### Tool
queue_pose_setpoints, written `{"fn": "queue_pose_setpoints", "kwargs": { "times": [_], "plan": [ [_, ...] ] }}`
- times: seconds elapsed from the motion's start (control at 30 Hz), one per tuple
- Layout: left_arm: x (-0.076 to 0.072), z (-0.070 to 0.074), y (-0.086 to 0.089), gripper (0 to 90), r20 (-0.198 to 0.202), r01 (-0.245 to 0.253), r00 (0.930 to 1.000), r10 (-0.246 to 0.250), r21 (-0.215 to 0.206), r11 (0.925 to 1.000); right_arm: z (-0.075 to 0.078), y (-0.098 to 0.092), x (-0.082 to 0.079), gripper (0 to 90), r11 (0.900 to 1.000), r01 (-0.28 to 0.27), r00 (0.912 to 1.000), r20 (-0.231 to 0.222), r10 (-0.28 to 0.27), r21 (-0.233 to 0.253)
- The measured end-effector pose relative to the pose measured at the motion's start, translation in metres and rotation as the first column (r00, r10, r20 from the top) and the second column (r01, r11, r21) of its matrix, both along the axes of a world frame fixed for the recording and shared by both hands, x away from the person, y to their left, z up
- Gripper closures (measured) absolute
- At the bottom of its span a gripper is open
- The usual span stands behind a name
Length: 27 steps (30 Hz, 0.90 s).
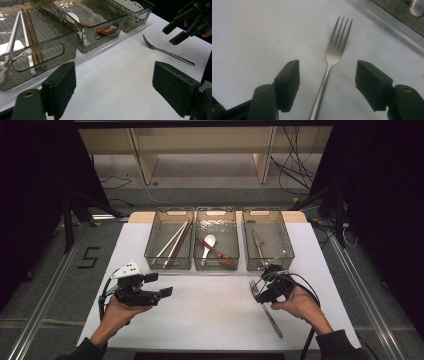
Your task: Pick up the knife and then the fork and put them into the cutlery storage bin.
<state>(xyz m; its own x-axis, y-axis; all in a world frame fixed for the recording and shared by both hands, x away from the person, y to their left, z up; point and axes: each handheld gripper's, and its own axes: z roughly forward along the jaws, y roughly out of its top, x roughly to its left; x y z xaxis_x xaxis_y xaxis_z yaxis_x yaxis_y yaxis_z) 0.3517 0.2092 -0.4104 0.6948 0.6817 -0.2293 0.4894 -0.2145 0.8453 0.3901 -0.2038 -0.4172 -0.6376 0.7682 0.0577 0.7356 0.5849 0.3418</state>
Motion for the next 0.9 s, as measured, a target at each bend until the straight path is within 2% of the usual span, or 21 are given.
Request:
{"fn": "queue_pose_setpoints", "kwargs": {
  "times": [0.3, 0.43, 0.8, 0.9],
  "plan": [
    [0.0, 0.0, 0.0, 18.5, -0.001, 0.002, 1.0, -0.002, 0.0, 1.0, -0.014, -0.001, -0.005, 54.0, 0.998, -0.02, 0.9982, -0.058, 0.017, -0.061],
    [0.0, 0.0, -0.001, 18.5, -0.001, 0.002, 1.0, -0.002, 0.002, 1.0, -0.019, 0.0, -0.005, 58.1, 0.996, -0.033, 0.9961, -0.084, 0.027, -0.082],
    [0.0, 0.0, -0.001, 18.5, -0.001, 0.006, 1.0, -0.006, 0.005, 1.0, -0.033, 0.002, -0.004, 69.6, 0.991, -0.055, 0.993, -0.111, 0.041, -0.125],
    [0.0, -0.001, -0.001, 18.5, -0.001, 0.005, 1.0, -0.005, 0.007, 1.0, -0.036, 0.005, -0.002, 72.1, 0.988, -0.076, 0.991, -0.12, 0.061, -0.132]
  ]
}}
